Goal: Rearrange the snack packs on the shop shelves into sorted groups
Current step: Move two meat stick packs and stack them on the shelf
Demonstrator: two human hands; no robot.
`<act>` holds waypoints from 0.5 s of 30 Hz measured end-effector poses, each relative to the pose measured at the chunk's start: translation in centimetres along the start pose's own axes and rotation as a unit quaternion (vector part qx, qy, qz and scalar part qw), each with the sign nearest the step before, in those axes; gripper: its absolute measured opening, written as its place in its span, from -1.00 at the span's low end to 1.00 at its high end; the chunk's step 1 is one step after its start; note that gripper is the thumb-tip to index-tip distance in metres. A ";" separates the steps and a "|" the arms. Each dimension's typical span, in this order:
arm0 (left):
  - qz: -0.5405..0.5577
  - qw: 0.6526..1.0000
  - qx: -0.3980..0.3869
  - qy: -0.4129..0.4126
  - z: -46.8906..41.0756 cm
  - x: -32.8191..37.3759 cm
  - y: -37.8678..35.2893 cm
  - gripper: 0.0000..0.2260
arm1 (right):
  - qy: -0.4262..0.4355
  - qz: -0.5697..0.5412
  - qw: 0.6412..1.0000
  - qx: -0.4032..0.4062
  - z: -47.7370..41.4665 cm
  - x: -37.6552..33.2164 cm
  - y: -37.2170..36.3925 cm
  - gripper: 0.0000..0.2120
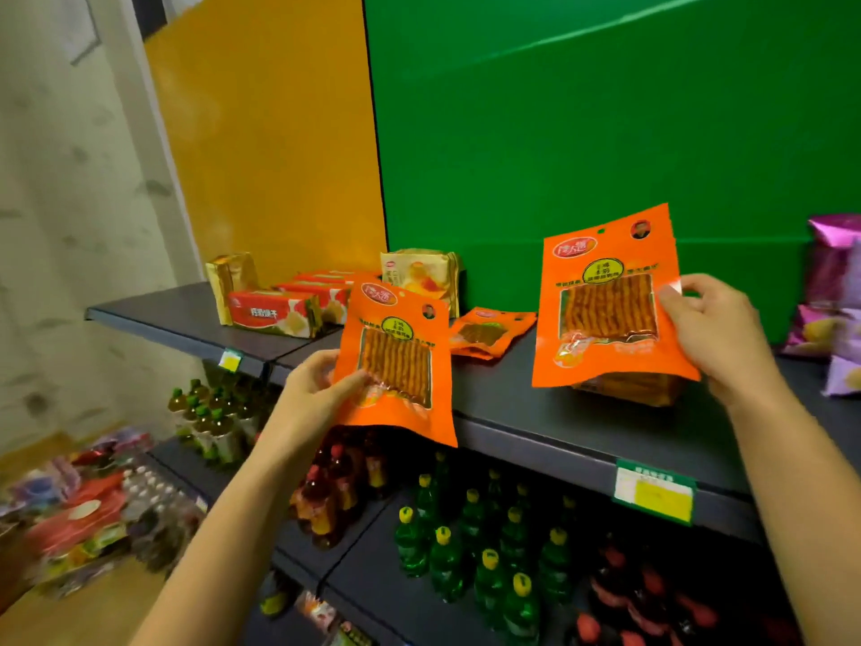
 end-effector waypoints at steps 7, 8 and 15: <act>-0.012 0.997 -0.080 -0.008 -10.0 -2.2 -1.5 -0.78 | -0.032 0.040 0.999 0.008 -5.0 -0.3 -1.9 -0.86; -0.006 0.996 -0.088 -0.013 -11.3 -2.4 -2.0 -0.80 | -0.037 0.043 0.998 0.005 -5.9 -0.1 -2.2 -0.87; 0.012 0.988 -0.157 0.005 -19.1 -3.7 -5.9 -0.80 | -0.036 0.025 0.998 -0.034 -10.5 -0.4 -5.8 -0.80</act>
Point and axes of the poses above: each hand's wrist, its own z-axis away from the middle knuckle, its own y-axis out of the back of the hand, x = y × z, the point moved 1 cm from there along -z, towards the middle knuckle, and after that the axes turned 3 degrees about -x, right-handed, at the moved point
